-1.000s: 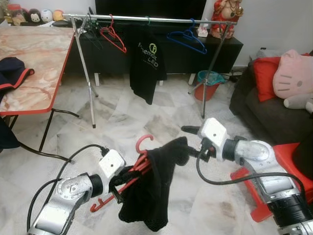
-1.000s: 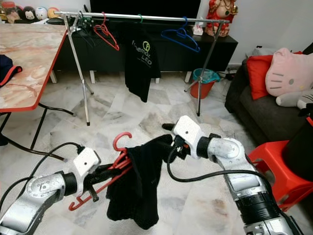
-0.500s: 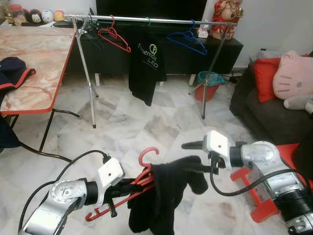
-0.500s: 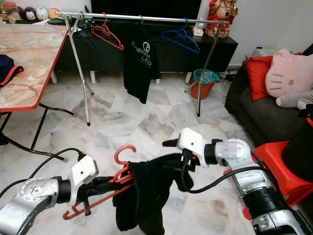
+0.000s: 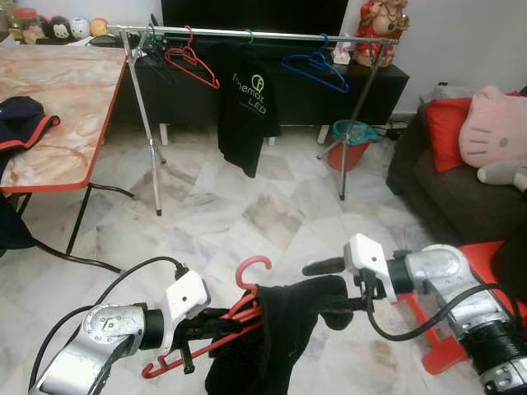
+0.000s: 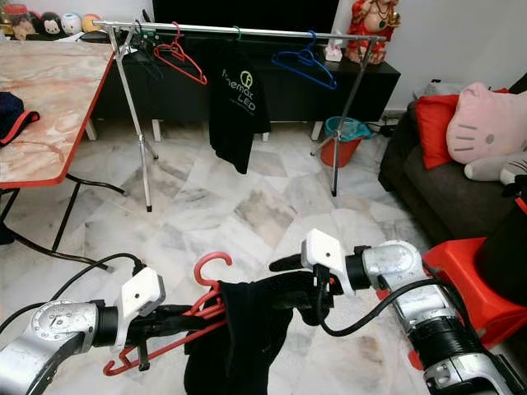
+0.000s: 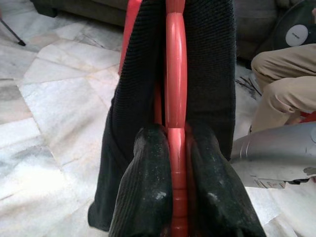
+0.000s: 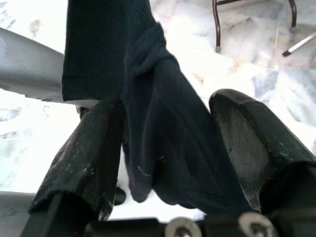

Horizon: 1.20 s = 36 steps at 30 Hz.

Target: Hang hanger

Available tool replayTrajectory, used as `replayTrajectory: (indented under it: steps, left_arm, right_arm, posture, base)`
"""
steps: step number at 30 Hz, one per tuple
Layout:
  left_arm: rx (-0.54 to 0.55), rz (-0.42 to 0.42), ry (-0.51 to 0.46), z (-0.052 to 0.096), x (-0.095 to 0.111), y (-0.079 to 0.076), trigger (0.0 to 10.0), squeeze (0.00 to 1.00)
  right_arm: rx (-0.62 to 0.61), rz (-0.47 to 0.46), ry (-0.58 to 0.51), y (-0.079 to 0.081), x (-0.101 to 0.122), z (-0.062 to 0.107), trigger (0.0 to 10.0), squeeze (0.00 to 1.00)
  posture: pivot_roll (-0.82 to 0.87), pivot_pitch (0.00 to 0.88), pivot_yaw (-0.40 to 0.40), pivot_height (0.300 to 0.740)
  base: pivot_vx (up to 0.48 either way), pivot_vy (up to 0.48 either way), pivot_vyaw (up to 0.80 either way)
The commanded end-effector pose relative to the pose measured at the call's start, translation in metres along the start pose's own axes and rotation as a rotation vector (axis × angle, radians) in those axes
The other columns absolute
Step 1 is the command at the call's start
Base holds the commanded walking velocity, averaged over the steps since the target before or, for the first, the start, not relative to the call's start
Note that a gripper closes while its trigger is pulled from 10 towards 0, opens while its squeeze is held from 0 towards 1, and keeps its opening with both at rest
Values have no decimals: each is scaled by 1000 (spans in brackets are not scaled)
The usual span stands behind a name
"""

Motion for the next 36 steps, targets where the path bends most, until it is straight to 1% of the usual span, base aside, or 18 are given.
replayTrajectory:
  steps: [1,8,11,16,25,26,27,28,36]
  left_arm:
    - [-30,-54,-51,-3,19,-1,10000,0]
    - [-47,-61,-59,-5,23,-3,10000,0]
    - [-59,-73,-66,-8,25,-5,10000,0]
    - [-68,-84,-73,-10,30,-5,10000,0]
    - [-83,-93,-74,-11,31,-7,10000,0]
    - [-83,-93,-74,-11,32,-7,10000,0]
    - [-84,-93,-74,-12,32,-7,10000,0]
    - [-84,-94,-75,-12,32,-7,10000,0]
    - [-86,-89,-81,-15,33,-7,10000,0]
  right_arm:
    - [0,31,25,-2,1,0,10000,0]
    - [19,30,14,0,1,-8,10000,0]
    - [53,28,13,5,-1,-14,10000,0]
    - [53,27,17,4,-2,-18,10000,0]
    - [68,25,33,5,-6,-19,10000,0]
    - [68,22,30,5,-6,-20,6314,0]
    - [68,20,27,5,-6,-20,6314,0]
    - [80,13,23,6,-6,-21,0,0]
    - [93,0,13,8,-6,-24,0,0]
  posture:
    - [80,7,-143,740]
    - [85,2,-145,740]
    - [89,0,-147,740]
    - [91,0,-149,740]
    - [93,2,-150,740]
    - [93,2,-150,740]
    - [93,2,-150,740]
    - [93,2,-150,740]
    - [97,15,-152,740]
  base:
    - [0,0,0]
    - [0,0,0]
    - [0,0,0]
    - [0,0,0]
    - [0,0,0]
    - [0,0,0]
    - [0,0,0]
    - [0,0,0]
    - [0,0,0]
Point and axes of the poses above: a point about 5 cm out from each wrist's last joint towards the gripper, its own z axis pointing back from the gripper into the wrist, its own x axis along the axis of the wrist's last joint, y = z × x, the point moved 4 cm from there along -z, pointing out of the wrist towards the gripper, and after that the axes turned 8 degrees about -z, right-handed, at the moved point
